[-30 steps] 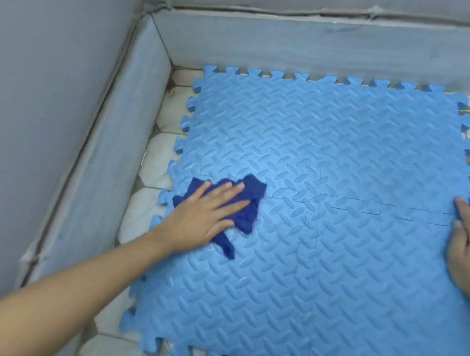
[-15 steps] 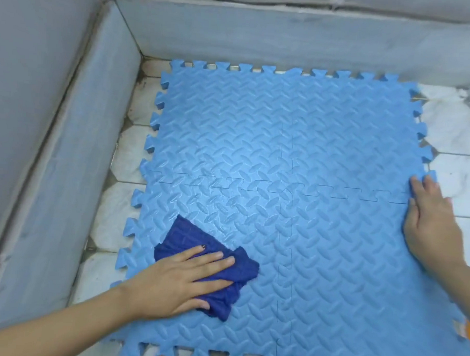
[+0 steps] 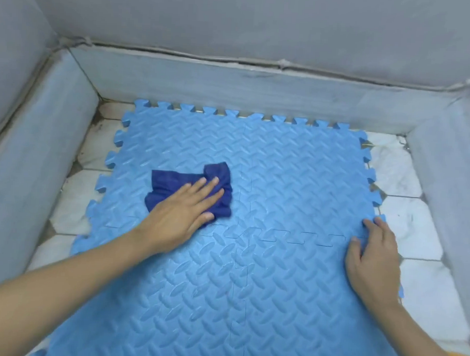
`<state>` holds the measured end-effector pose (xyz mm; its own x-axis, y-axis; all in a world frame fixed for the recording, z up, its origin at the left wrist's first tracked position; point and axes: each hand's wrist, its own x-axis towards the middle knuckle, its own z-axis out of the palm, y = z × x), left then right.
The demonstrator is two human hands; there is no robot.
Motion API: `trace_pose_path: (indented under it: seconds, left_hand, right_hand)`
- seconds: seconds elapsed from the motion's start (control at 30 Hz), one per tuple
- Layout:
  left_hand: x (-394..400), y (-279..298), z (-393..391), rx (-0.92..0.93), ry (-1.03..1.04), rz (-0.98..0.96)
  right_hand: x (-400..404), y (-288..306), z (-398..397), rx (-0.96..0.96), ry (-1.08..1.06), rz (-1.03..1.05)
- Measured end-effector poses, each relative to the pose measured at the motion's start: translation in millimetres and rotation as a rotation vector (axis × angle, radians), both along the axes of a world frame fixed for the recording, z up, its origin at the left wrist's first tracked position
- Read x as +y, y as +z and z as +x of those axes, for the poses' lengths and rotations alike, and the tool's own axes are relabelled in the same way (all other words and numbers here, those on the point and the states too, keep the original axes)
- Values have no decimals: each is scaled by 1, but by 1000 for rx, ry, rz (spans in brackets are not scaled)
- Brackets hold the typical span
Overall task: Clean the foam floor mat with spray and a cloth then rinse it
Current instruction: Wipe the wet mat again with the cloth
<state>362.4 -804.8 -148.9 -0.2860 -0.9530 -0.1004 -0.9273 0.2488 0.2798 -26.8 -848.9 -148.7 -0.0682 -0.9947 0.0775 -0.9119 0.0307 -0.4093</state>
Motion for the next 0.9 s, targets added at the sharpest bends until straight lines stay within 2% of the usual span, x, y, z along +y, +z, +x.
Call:
trace_pose_path:
  seconds: [0.1,0.17,0.23,0.37,0.43,0.5,0.63,0.7,0.77,0.83,0.9]
  left_hand:
    - [24,-5,-62,-28,-373,-64]
    - [9,-6,-73,-51,-442,-62]
    - [-28,-9,-56,-24,-275,-77]
    - [-110,-14,21,-18,409,-38]
    - [-123,-9,36,-27,542,15]
    - [-108,-4,21,14,468,43]
    - [-10,5,-45,16,24,63]
    - [16,4,-59,6,-124,55]
    - [6,-4,-60,-36,-143,21]
    - [-26,-6,-59,-55,-57,13]
    - [-69,-8,-63,-42,65,-19]
  right_hand:
    - [-2,-3,11,93,120,-38]
    - [0,-4,9,138,332,-27]
    - [-1,-2,7,181,450,15]
    - [-5,2,9,195,426,101]
    - [-5,1,10,204,411,93]
    - [-5,2,8,204,408,46]
    - [-29,6,28,232,296,-159]
    - [-53,5,45,185,271,-202]
    - [-67,1,52,142,308,-109]
    - [-70,-3,50,163,315,30]
    - [-71,-2,48,215,323,77]
